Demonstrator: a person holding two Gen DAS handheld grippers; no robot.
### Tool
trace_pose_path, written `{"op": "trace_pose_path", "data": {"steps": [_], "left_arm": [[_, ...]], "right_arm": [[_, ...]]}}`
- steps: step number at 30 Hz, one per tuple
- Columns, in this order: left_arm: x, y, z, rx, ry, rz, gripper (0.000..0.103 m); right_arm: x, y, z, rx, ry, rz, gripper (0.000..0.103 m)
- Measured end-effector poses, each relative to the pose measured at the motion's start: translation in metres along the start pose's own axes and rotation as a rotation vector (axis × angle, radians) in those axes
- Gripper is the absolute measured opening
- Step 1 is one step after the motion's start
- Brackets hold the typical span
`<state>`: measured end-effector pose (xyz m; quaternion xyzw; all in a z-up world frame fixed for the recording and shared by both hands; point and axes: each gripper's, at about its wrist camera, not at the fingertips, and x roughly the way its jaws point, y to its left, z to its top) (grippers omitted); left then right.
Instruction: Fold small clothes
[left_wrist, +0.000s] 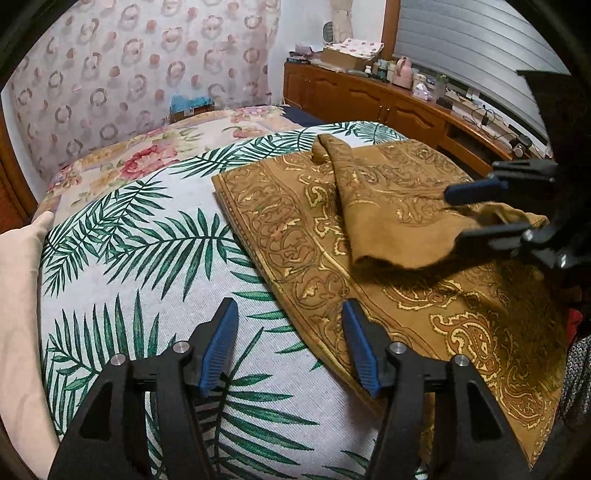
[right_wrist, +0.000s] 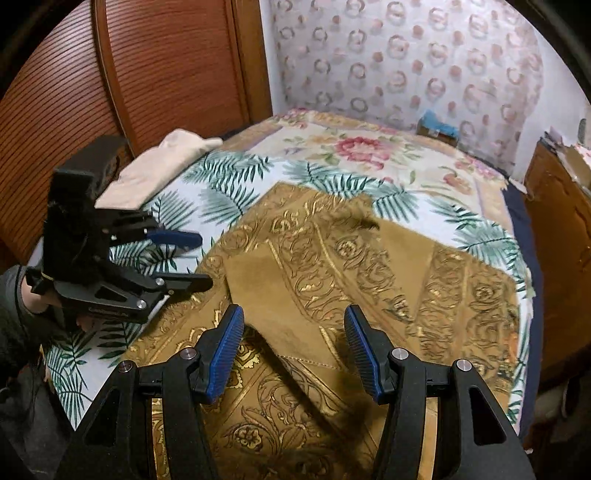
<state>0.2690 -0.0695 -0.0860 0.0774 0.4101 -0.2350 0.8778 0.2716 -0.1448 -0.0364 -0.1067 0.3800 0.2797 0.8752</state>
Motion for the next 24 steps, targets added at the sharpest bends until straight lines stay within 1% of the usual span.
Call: {"op": "trace_pose_path", "data": {"steps": [5,8,12,17,21,22,24], "left_arm": [[0.0,-0.001,0.0,0.002,0.0,0.002,0.061],[0.001,-0.001,0.0,0.005,0.001,0.007,0.061],[0.001,-0.002,0.001,0.002,0.001,0.009,0.061],[0.001,-0.001,0.001,0.002,0.001,0.008,0.061],[0.001,-0.001,0.002,-0.003,0.0,0.015,0.061],[0.001,-0.001,0.002,-0.003,0.0,0.016,0.061],[0.002,-0.001,0.002,-0.003,0.0,0.017,0.061]], "right_arm": [[0.019,-0.001,0.004,-0.024,0.054,-0.004,0.059],[0.024,0.002,0.0,-0.043,0.071,-0.016,0.059],[0.03,0.006,0.0,-0.078,0.073,-0.034,0.059],[0.038,0.019,-0.002,-0.144,0.079,-0.08,0.059],[0.04,0.023,-0.004,-0.146,0.074,-0.087,0.059],[0.041,0.025,-0.005,-0.147,0.072,-0.09,0.057],[0.037,0.022,-0.005,-0.153,0.067,-0.101,0.041]]}}
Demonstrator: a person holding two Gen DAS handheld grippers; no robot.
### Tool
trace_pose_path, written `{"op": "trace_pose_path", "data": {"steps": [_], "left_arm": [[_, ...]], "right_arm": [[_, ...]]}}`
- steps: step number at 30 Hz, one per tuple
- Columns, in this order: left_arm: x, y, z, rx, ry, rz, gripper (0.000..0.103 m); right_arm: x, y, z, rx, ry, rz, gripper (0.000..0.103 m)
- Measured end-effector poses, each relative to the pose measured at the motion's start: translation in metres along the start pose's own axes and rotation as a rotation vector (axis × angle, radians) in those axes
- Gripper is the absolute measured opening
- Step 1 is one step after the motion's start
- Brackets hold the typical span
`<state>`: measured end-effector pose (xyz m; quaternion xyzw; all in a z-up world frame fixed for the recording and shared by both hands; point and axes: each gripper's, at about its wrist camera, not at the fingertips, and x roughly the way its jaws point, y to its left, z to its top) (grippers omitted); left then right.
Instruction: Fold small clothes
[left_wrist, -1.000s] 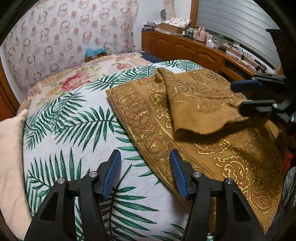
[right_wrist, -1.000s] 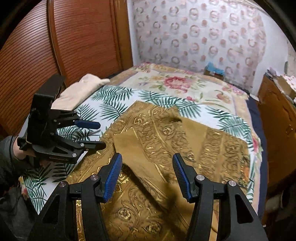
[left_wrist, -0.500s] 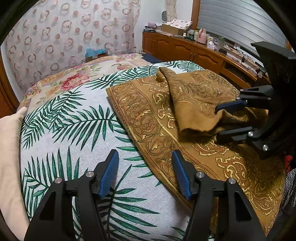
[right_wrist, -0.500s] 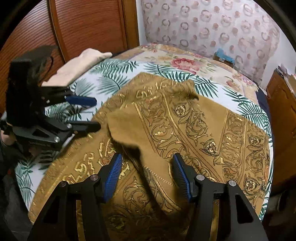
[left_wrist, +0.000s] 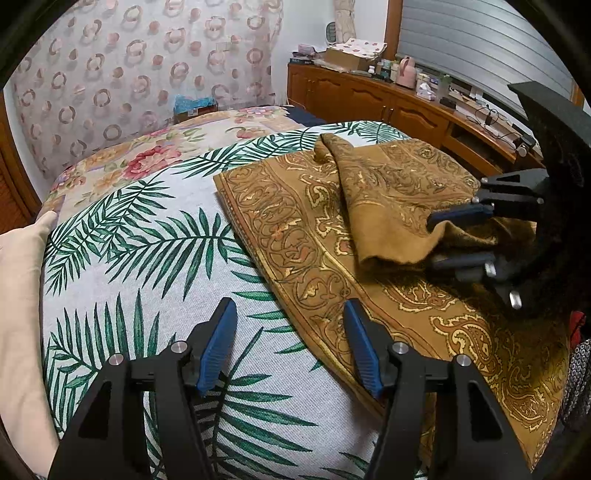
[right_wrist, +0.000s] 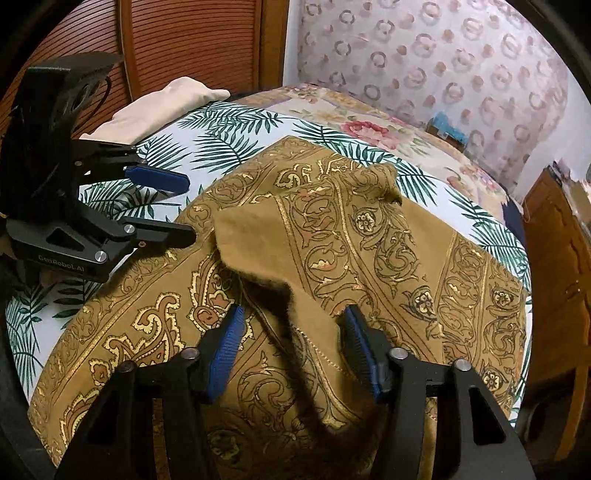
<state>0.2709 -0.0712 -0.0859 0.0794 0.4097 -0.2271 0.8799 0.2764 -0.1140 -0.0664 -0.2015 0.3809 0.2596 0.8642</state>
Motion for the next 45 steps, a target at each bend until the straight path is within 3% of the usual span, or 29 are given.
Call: {"op": "trace_pose_path", "data": {"steps": [1,2,5,10,18,20,23,26,31,36,38,39,45], "left_arm": [[0.0,0.0,0.0,0.001,0.0,0.001,0.061],[0.001,0.0,0.0,0.001,0.0,0.001,0.061],[0.001,0.0,0.0,-0.001,0.0,0.0,0.061],[-0.001,0.002,-0.001,-0.022,-0.004,0.003,0.061],[-0.011,-0.002,0.002,-0.05,-0.042,-0.033,0.061],[-0.014,-0.007,0.003,-0.047,-0.048,-0.04,0.061],[-0.016,-0.014,0.004,-0.044,-0.053,-0.06,0.061],[-0.017,-0.018,0.003,-0.052,-0.056,-0.083,0.061],[-0.016,-0.016,0.001,-0.068,-0.041,-0.06,0.061],[-0.018,-0.018,0.002,-0.067,-0.049,-0.048,0.061],[-0.018,-0.018,0.002,-0.071,-0.054,-0.049,0.061],[-0.018,-0.017,0.003,-0.072,-0.056,-0.053,0.061],[-0.008,0.009,0.041,-0.099,-0.087,-0.051,0.061]], "right_arm": [[0.001,-0.001,0.0,-0.001,0.004,-0.007,0.023],[0.001,-0.002,0.001,-0.002,0.008,-0.004,0.015],[-0.002,-0.007,0.002,0.005,0.005,0.011,0.008],[-0.024,-0.024,0.009,0.034,-0.063,-0.025,0.006],[-0.045,-0.102,0.004,0.194,-0.124,-0.154,0.006],[-0.041,-0.122,-0.002,0.253,-0.126,-0.14,0.006],[-0.027,-0.146,-0.013,0.36,-0.143,-0.047,0.006],[-0.018,-0.15,-0.022,0.372,-0.122,-0.066,0.006],[-0.011,-0.16,-0.027,0.449,-0.085,-0.087,0.006],[-0.021,-0.164,-0.016,0.459,-0.087,-0.188,0.026],[-0.024,-0.158,-0.011,0.451,-0.105,-0.163,0.051],[-0.023,-0.155,-0.007,0.442,-0.109,-0.158,0.056],[0.014,-0.169,0.018,0.397,-0.072,-0.133,0.058]]}}
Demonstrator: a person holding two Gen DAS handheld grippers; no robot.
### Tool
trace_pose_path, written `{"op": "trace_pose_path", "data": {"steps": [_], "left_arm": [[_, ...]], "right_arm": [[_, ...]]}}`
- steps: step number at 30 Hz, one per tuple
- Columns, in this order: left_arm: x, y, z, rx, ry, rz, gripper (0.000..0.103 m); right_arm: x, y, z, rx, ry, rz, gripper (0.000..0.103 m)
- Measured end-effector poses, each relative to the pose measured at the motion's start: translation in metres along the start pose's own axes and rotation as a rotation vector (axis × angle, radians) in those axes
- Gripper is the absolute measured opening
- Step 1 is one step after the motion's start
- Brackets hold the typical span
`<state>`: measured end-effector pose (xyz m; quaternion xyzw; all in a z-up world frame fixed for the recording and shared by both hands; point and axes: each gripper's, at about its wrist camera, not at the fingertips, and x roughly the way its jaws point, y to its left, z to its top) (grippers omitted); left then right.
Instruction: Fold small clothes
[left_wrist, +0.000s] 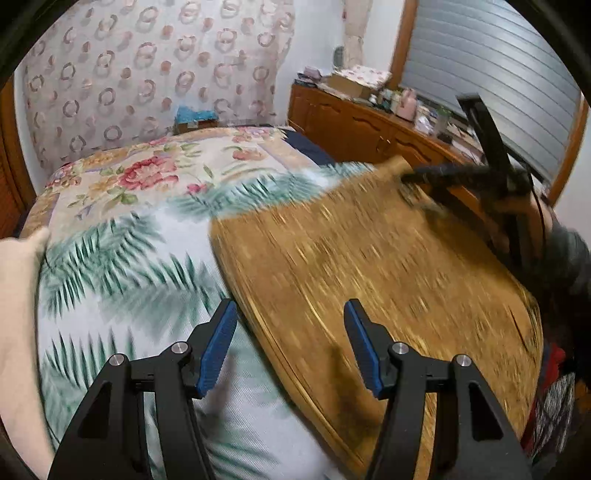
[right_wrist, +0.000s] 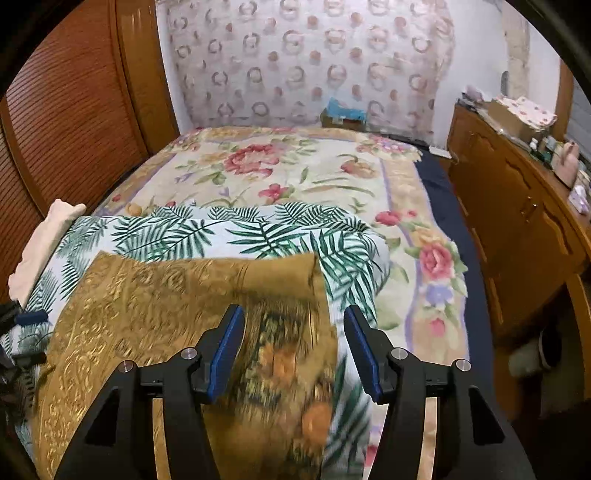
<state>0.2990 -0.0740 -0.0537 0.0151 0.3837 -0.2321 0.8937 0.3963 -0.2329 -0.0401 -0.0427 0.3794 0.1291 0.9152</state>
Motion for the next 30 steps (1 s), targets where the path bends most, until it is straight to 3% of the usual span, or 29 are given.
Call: {"op": "trace_pose_path", "data": {"steps": [3,7,10,11,14,17,22,24,26,27,29,30], "left_arm": [[0.014,0.018,0.028,-0.017,-0.008,0.022,0.057],[0.051,0.036,0.05,-0.022,0.063,0.034,0.052],[0.08,0.049,0.052,-0.057,0.132,0.049,0.047],[0.083,0.051,0.051,-0.063,0.125,0.039,0.047],[0.084,0.05,0.051,-0.054,0.107,0.031,0.01],[0.072,0.047,0.054,-0.046,0.037,0.052,0.005],[0.059,0.038,0.055,-0.012,0.018,0.112,0.005],[0.049,0.035,0.054,-0.001,-0.002,0.116,0.005],[0.034,0.029,0.048,0.017,-0.028,0.082,0.006],[0.027,0.024,0.045,0.029,-0.034,0.074,0.013],[0.01,0.013,0.035,0.056,-0.058,0.058,0.03],[0.003,0.01,0.031,0.06,-0.067,0.041,0.041]], "right_arm": [[0.01,-0.008,0.008,-0.008,0.016,0.007,0.058],[0.014,-0.015,0.013,-0.007,0.025,0.069,0.057],[0.016,-0.021,0.01,-0.016,0.039,0.103,0.011],[0.013,-0.022,0.008,-0.027,0.027,0.116,0.009],[0.005,-0.024,0.004,-0.034,-0.012,0.118,0.007],[0.008,-0.028,0.001,-0.022,-0.014,0.075,0.006],[0.013,-0.034,-0.005,0.009,0.026,0.012,0.007],[0.002,-0.036,-0.01,0.03,0.017,0.019,0.015],[-0.017,-0.036,-0.021,0.042,-0.013,0.035,0.032],[-0.028,-0.035,-0.028,0.047,-0.027,0.043,0.036],[-0.05,-0.034,-0.045,0.053,-0.048,0.044,0.056],[-0.061,-0.032,-0.055,0.053,-0.059,0.042,0.057]]}}
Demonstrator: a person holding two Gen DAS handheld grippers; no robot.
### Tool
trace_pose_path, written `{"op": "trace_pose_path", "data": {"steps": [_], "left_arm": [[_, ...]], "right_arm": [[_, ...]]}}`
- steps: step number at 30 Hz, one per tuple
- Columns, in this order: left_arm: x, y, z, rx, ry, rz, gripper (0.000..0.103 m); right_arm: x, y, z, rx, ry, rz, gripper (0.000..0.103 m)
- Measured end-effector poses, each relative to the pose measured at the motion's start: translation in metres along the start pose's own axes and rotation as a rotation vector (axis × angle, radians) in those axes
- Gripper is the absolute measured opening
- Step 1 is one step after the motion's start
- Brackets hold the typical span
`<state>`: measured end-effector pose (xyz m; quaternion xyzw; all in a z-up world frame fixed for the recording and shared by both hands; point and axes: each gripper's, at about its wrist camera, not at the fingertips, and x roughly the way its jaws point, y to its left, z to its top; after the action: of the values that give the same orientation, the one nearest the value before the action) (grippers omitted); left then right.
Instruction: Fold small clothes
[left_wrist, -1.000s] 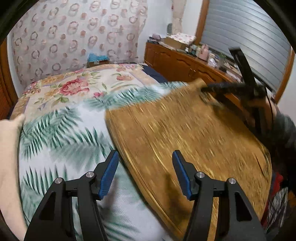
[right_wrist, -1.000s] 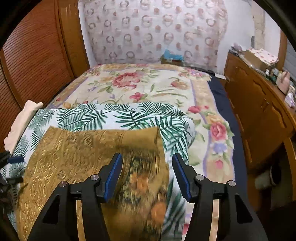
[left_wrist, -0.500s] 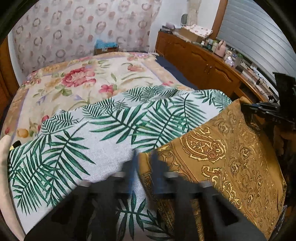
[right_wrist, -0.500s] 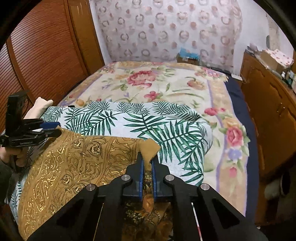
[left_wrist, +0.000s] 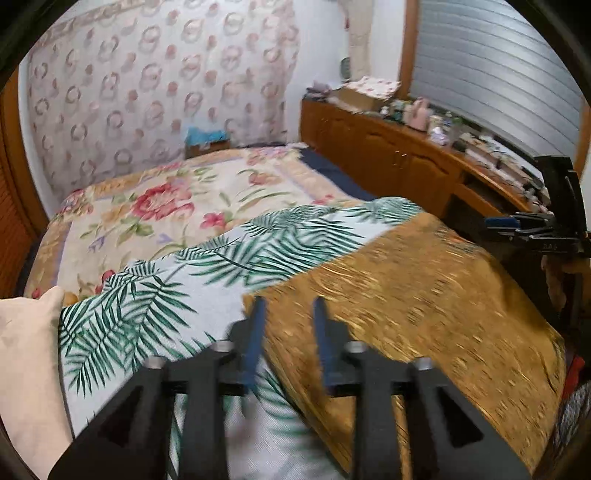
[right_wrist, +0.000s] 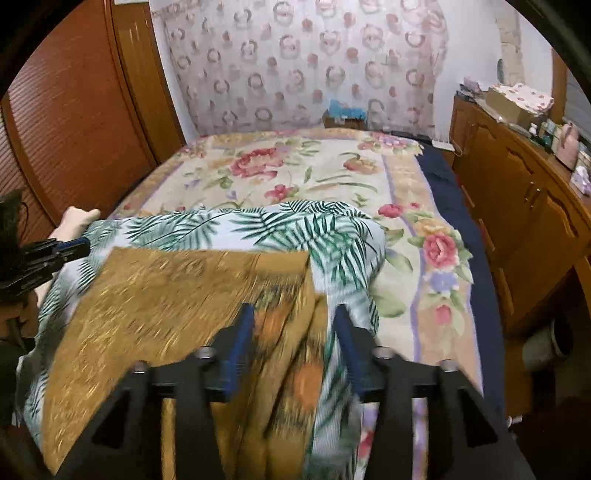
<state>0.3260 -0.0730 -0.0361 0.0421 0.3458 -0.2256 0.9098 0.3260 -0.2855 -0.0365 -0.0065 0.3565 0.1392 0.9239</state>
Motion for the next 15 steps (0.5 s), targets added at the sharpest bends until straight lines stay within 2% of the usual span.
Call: {"op": "trace_pose_path", "data": {"steps": [2,4,6,9,11,15], "left_arm": [[-0.014,-0.008,-0.009,0.004,-0.013,-0.034,0.052],[-0.027,-0.014,-0.018,-0.003,-0.024,-0.049,0.084],[-0.039,-0.02,-0.029,-0.014,-0.03,-0.067,0.085],[-0.047,-0.031,-0.049,-0.027,0.02,-0.085,0.085],[-0.055,-0.04,-0.064,-0.024,0.043,-0.063,0.085],[-0.069,-0.058,-0.091,-0.033,0.078,-0.082,0.085]], "right_arm": [[-0.023,0.003,-0.019,0.005,-0.013,0.002,0.058],[-0.044,0.004,-0.04,0.014,-0.021,0.002,0.058],[-0.061,0.007,-0.063,0.022,-0.016,0.01,0.058],[-0.075,0.016,-0.092,0.023,0.0,0.011,0.058],[-0.082,0.022,-0.107,0.021,0.011,0.004,0.058],[-0.091,0.034,-0.128,0.015,0.029,-0.012,0.058]]}}
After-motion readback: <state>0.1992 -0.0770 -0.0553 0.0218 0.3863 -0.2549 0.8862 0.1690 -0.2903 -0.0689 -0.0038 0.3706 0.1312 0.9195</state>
